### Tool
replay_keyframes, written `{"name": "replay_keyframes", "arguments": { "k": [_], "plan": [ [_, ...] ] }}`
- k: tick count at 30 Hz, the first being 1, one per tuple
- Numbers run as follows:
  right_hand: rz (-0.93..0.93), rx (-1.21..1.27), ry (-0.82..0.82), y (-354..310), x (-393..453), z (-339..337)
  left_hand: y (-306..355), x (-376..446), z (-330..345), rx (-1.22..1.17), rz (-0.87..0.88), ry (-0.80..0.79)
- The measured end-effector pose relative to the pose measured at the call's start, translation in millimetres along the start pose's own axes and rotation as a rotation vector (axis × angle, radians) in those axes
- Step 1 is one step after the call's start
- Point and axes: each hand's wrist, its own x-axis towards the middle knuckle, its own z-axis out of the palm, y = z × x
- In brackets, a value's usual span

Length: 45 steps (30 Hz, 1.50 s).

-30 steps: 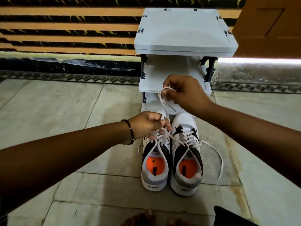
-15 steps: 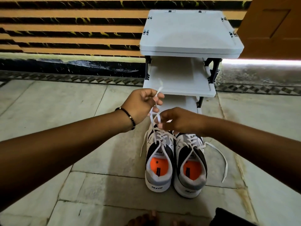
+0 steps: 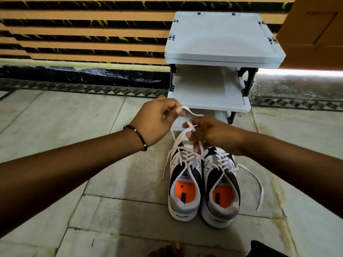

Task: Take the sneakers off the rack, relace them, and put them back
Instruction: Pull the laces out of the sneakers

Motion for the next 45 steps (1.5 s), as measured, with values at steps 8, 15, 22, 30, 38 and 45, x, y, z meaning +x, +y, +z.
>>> {"name": "replay_keyframes", "arguments": {
  "k": [8, 15, 22, 30, 38, 45],
  "plan": [
    [-0.160, 0.157, 0.071, -14.7, -3.3, 21.6, 16.2, -5.7, 6.4, 0.075, 0.010, -0.085],
    [-0.165, 0.022, 0.132, -17.4, -4.9, 2.0, 0.9, -6.4, 3.0, -0.314, -0.240, -0.435],
    [-0.232, -0.138, 0.065, -23.2, -12.9, 2.2, -8.0, -12.0, -1.0, -0.498, -0.287, -0.760],
    [-0.301, -0.280, 0.105, -17.0, -10.4, 1.7, -13.9, -16.4, 12.3, -0.107, -0.130, -0.339],
    [-0.399, -0.379, 0.293, -10.3, -10.4, 2.5, 4.7, -12.7, 10.9, -0.426, -0.448, -0.451],
    [-0.461, -0.472, 0.403, -1.6, -14.1, 2.7, 21.5, -11.6, 20.9, -0.892, -0.745, -0.407]
  ]
}}
